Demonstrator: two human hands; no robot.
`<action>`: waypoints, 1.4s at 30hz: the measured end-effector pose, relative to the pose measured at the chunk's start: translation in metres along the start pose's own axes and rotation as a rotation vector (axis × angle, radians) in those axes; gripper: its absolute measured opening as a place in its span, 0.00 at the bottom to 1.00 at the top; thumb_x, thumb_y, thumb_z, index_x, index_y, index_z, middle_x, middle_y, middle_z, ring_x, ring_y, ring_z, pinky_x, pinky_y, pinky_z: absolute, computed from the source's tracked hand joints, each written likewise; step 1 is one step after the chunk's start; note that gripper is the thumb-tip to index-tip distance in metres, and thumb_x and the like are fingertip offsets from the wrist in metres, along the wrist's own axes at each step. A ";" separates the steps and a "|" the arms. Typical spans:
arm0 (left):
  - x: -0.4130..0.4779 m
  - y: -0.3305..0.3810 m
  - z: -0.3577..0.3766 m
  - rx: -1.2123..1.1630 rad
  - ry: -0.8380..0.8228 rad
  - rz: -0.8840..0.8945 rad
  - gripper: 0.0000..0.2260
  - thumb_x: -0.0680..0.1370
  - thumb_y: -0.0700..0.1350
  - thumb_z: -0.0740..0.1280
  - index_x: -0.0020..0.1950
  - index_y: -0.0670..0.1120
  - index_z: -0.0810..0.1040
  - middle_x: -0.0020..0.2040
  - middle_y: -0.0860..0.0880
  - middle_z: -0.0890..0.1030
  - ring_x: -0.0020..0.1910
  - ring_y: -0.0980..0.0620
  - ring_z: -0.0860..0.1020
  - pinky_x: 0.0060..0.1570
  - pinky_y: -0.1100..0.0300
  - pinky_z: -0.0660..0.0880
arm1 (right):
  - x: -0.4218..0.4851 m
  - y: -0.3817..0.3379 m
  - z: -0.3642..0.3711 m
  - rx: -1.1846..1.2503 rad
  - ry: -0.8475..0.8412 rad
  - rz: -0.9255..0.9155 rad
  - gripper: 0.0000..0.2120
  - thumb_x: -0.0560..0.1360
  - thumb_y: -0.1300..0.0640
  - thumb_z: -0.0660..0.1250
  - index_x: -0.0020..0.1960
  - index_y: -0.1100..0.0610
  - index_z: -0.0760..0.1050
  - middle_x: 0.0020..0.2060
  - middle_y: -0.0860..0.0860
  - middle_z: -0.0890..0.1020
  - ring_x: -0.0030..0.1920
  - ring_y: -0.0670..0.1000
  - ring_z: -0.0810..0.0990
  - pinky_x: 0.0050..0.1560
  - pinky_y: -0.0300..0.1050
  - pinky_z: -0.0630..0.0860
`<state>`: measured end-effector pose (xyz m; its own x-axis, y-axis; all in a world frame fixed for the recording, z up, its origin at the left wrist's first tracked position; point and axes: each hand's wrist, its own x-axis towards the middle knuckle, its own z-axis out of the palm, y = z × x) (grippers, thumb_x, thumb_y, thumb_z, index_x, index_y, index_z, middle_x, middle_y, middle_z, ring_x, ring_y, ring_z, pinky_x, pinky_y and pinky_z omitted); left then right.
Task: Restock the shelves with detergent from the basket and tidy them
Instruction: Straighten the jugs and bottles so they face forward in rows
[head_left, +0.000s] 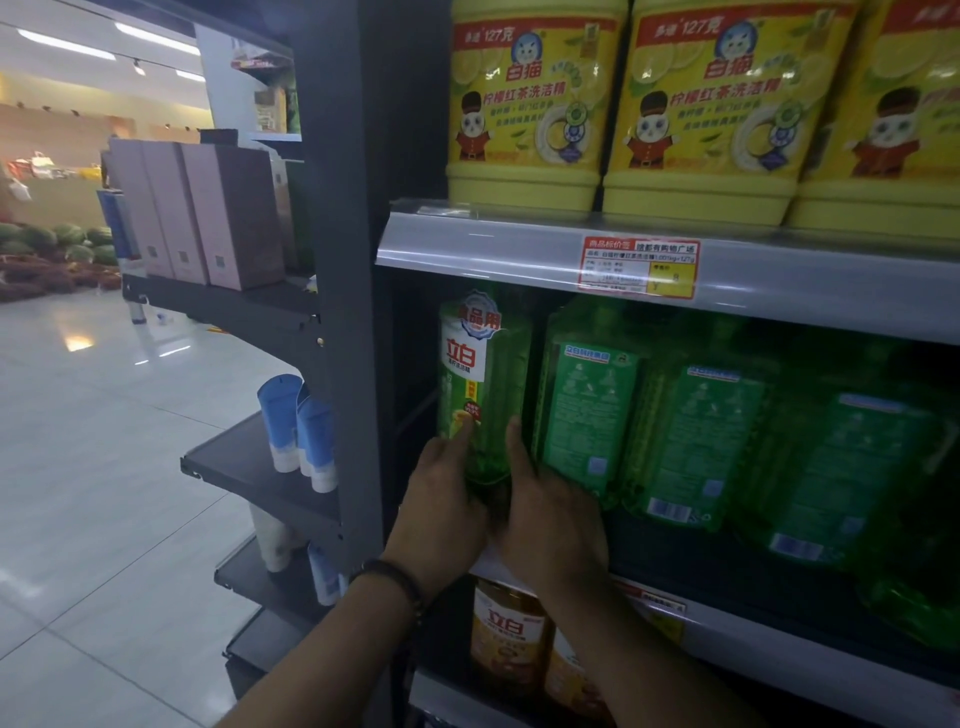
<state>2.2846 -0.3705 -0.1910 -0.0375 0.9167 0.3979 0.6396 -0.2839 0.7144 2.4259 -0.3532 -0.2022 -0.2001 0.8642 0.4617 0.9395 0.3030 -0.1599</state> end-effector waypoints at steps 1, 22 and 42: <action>0.002 -0.002 0.002 0.032 -0.022 -0.002 0.37 0.75 0.29 0.61 0.83 0.51 0.65 0.64 0.46 0.73 0.62 0.51 0.73 0.65 0.69 0.72 | 0.002 0.000 0.000 -0.003 -0.025 0.021 0.48 0.81 0.37 0.62 0.86 0.52 0.35 0.53 0.53 0.86 0.49 0.54 0.85 0.47 0.48 0.79; 0.006 -0.016 0.034 0.538 0.078 0.099 0.31 0.84 0.60 0.58 0.86 0.57 0.52 0.84 0.36 0.49 0.71 0.34 0.70 0.62 0.43 0.78 | 0.005 0.001 -0.009 0.212 0.006 0.101 0.26 0.84 0.50 0.57 0.82 0.48 0.63 0.54 0.54 0.87 0.52 0.56 0.85 0.52 0.50 0.81; 0.036 0.063 0.042 -0.496 -0.096 -0.038 0.23 0.78 0.47 0.77 0.69 0.52 0.72 0.59 0.56 0.84 0.54 0.62 0.85 0.49 0.66 0.82 | -0.045 0.061 -0.030 0.160 0.209 0.261 0.35 0.78 0.49 0.63 0.83 0.57 0.61 0.67 0.60 0.80 0.52 0.62 0.87 0.42 0.55 0.85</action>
<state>2.3556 -0.3430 -0.1560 0.0320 0.9442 0.3279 0.1969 -0.3276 0.9241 2.5002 -0.3857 -0.2062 0.1171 0.8246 0.5534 0.8928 0.1567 -0.4224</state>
